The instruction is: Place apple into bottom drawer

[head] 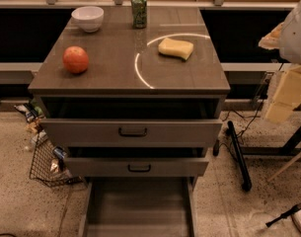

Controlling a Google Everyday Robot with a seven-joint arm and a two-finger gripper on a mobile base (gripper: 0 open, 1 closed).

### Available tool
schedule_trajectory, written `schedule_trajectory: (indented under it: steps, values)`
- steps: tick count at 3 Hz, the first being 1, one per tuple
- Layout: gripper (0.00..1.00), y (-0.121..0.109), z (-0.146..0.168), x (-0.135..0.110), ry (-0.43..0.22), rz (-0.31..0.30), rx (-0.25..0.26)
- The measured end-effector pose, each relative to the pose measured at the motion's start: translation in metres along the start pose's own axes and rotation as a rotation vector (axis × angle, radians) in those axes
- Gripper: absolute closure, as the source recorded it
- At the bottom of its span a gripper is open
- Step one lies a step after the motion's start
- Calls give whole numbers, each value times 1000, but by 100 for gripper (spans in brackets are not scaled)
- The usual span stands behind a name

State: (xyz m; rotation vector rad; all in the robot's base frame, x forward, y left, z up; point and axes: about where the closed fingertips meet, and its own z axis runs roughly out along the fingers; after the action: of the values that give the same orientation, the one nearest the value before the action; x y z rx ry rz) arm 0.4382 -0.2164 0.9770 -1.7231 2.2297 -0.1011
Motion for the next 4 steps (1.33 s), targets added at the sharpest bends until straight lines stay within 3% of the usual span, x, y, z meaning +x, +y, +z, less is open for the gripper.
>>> schedule_trajectory:
  steps: [1,2,3,4]
  values:
    - [0,0,0,0,0,0,0]
    - [0,-11,6,-32,-145,67,22]
    - [0,-24,11,-97,-372,115,29]
    - [0,-32,21,-189,-661,101,20]
